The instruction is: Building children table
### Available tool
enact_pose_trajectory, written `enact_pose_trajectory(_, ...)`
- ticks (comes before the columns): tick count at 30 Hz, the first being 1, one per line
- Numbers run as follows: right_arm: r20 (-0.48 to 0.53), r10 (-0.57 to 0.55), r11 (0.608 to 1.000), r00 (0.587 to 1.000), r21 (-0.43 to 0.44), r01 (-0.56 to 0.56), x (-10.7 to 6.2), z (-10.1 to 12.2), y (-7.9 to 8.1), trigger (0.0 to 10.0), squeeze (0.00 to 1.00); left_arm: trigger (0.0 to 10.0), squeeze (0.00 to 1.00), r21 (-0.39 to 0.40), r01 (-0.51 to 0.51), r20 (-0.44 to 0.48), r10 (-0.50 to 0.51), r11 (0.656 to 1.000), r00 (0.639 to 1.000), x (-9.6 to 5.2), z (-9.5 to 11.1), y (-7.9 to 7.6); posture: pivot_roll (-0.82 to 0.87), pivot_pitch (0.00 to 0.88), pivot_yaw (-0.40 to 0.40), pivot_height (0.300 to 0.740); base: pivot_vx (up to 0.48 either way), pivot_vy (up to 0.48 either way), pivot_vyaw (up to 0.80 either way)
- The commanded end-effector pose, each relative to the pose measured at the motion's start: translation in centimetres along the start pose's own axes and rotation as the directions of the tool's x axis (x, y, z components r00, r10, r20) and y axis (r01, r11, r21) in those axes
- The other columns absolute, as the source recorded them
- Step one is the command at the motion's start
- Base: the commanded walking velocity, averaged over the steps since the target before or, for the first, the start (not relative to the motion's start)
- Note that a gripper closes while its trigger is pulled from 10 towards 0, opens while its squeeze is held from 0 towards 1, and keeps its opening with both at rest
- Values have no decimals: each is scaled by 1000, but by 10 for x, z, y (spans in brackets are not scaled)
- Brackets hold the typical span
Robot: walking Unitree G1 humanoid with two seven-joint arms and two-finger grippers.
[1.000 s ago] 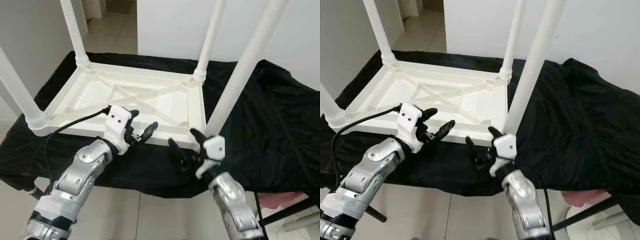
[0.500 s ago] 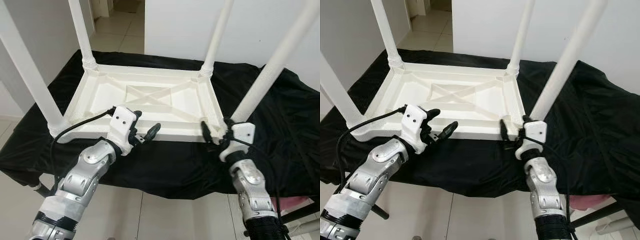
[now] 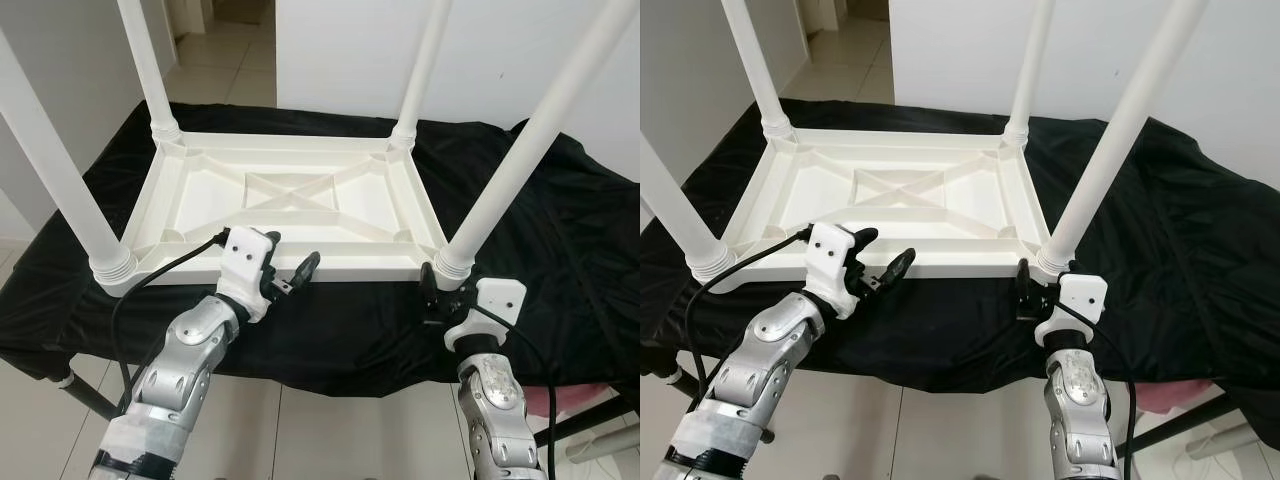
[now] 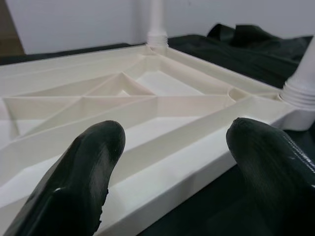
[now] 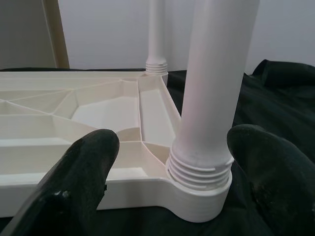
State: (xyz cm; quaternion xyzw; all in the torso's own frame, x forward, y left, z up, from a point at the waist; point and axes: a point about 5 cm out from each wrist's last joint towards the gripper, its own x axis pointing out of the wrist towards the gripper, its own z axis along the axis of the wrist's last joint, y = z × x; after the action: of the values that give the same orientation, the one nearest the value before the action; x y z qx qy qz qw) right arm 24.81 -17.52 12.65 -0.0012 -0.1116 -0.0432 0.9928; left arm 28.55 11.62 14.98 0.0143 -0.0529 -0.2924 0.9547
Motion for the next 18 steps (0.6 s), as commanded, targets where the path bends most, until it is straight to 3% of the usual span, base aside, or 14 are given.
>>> enact_pose_trajectory(1, -28, -14, 1000, 1000, -7, 13, -6, -1, -2, 10000, 0, 10000, 0, -1, -404, 6, 404, 915, 915, -16, 0, 28, -42, 12, -26, 740, 0, 0, 0)
enact_pose_trajectory(6, -22, -4, 1000, 1000, -12, 3, -8, 2, -5, 10000, 0, 10000, 0, 9, -442, 33, 442, 897, 896, -26, 3, 34, -36, 4, -23, 740, 0, 0, 0)
enact_pose_trajectory(9, -36, 12, 999, 999, -43, -13, -4, 7, -3, 10000, 0, 10000, 0, -25, -445, 72, 446, 895, 892, -30, 8, 29, -30, 2, -29, 740, 0, 0, 0)
enact_pose_trajectory(18, -32, 30, 999, 999, -13, -31, 1, 10, 9, 10000, 0, 10000, 0, -78, -456, 104, 462, 886, 881, -26, 12, 17, -19, 1, -35, 740, 0, 0, 0)
